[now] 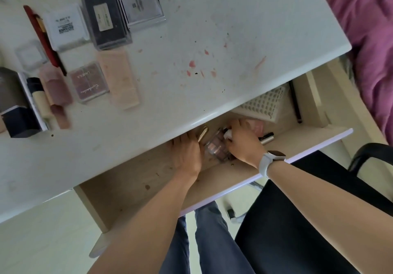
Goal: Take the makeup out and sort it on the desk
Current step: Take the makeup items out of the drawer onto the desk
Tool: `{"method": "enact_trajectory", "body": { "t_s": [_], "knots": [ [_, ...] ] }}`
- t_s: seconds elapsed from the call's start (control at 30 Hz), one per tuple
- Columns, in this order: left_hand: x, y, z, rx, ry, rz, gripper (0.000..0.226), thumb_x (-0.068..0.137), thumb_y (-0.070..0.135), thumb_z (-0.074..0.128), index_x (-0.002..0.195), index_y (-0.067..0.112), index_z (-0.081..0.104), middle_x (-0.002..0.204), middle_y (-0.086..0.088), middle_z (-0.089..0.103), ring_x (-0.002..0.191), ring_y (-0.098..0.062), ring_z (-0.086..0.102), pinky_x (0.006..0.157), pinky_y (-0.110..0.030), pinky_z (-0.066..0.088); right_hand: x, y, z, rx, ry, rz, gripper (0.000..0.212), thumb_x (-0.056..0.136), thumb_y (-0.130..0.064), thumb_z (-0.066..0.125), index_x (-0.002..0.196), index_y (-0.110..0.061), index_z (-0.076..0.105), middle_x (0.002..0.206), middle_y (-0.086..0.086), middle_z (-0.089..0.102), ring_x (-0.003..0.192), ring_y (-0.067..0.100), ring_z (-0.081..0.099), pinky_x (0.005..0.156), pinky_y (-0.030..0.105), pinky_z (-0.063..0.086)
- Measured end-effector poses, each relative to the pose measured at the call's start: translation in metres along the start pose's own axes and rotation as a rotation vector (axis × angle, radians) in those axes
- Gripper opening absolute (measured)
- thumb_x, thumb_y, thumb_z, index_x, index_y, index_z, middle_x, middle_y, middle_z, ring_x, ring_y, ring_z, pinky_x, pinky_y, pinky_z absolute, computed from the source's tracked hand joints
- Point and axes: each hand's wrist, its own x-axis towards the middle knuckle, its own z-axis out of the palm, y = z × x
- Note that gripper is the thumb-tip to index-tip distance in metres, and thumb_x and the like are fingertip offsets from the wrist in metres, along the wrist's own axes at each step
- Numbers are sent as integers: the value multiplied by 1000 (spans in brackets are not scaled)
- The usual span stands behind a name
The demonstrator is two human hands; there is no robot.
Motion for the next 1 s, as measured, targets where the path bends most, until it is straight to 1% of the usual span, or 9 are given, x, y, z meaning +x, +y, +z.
{"method": "enact_trajectory", "body": {
  "t_s": [0.13,0.27,0.37,0.47,0.53,0.63,0.77,0.93,1.0],
  "knots": [
    [7,11,-20,28,39,68,37,42,30,90,50,16,57,45,0,56,40,-16,55,43,-17,29,4,-4,-1,-3,-40,47,43,82,-12,57,119,0,40,122,22,43,114,37,40,89,43,41],
    [12,13,-23,-81,85,119,45,27,18,91,35,14,47,33,-1,44,27,-17,44,37,-12,23,6,-6,2,20,-48,75,43,84,-20,58,118,-2,40,123,21,42,116,37,39,90,45,42],
    [18,18,-29,12,113,118,38,30,12,88,39,12,51,39,-3,51,34,-17,49,38,-15,25,6,-6,4,56,-43,69,41,83,-18,59,114,0,39,119,20,46,114,37,40,88,47,42],
    [23,20,-15,14,-96,108,3,81,6,61,79,5,63,80,-12,67,73,-25,62,55,-27,29,6,-1,3,211,-38,100,42,83,-16,60,115,1,37,109,20,55,106,35,49,81,42,45],
    [25,19,-7,-44,-92,82,16,93,8,48,82,6,60,79,-10,61,70,-23,56,52,-24,22,4,3,0,306,-13,114,48,85,-18,61,122,1,37,108,17,58,104,32,52,77,31,42],
    [28,17,-5,-84,-50,100,23,96,12,45,76,8,55,71,-7,55,69,-25,54,56,-19,23,3,9,-5,359,1,131,46,83,-12,59,124,0,42,118,18,54,108,31,51,78,25,36],
    [26,9,-8,59,-106,238,28,100,22,36,98,7,59,87,-11,63,85,-27,60,61,-28,34,1,16,-12,370,5,131,43,84,-9,57,125,-2,43,121,17,51,112,29,48,83,22,35],
    [-1,-11,-14,281,35,391,13,68,25,77,67,18,66,66,1,62,63,-17,60,59,-25,47,-4,18,-15,413,46,150,43,84,-9,58,124,-3,46,96,-2,32,95,14,38,76,16,32],
    [-9,-17,-7,250,16,444,11,68,14,74,74,17,65,74,-1,63,72,-19,60,68,-28,47,-3,19,-13,428,31,150,43,84,-11,59,124,-4,45,98,1,38,90,14,40,75,21,37]
  ]
}}
